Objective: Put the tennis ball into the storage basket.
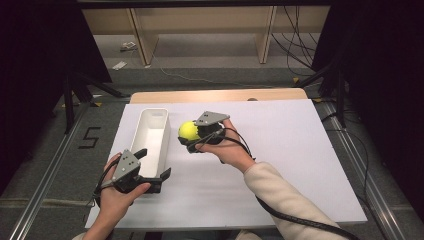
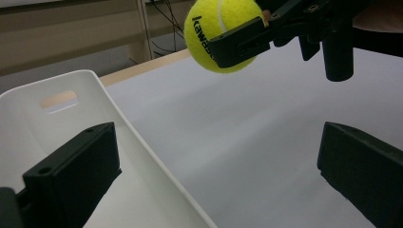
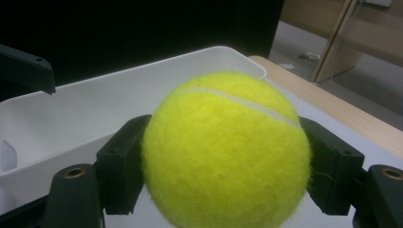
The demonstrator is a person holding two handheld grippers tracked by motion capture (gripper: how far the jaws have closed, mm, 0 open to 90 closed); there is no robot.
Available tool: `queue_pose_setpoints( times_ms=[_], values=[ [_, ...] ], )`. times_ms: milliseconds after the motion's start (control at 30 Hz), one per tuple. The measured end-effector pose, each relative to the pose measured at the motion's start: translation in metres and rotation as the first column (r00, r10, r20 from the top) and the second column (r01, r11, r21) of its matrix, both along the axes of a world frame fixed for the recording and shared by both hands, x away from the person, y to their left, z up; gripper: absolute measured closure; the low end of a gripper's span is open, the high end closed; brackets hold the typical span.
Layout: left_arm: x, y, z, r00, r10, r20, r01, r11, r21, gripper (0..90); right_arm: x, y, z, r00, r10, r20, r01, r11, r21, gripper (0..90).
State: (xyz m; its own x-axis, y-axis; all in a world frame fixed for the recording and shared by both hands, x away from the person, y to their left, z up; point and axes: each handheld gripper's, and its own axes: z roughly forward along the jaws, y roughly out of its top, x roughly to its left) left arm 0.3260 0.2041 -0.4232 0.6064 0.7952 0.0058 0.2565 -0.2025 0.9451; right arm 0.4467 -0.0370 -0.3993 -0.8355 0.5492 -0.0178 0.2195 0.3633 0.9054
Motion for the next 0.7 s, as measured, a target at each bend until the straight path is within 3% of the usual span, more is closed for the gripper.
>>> queue_pose_setpoints(
  times_ms=[700],
  values=[
    [0.0000,0.0000,0.0000,1.0000,0.000,0.000,0.000,1.0000,0.000,0.0,0.0028,0.0049,0.0010,1.0000,0.002,-0.001,-0.002,1.0000,-0.001,26.8]
  ],
)
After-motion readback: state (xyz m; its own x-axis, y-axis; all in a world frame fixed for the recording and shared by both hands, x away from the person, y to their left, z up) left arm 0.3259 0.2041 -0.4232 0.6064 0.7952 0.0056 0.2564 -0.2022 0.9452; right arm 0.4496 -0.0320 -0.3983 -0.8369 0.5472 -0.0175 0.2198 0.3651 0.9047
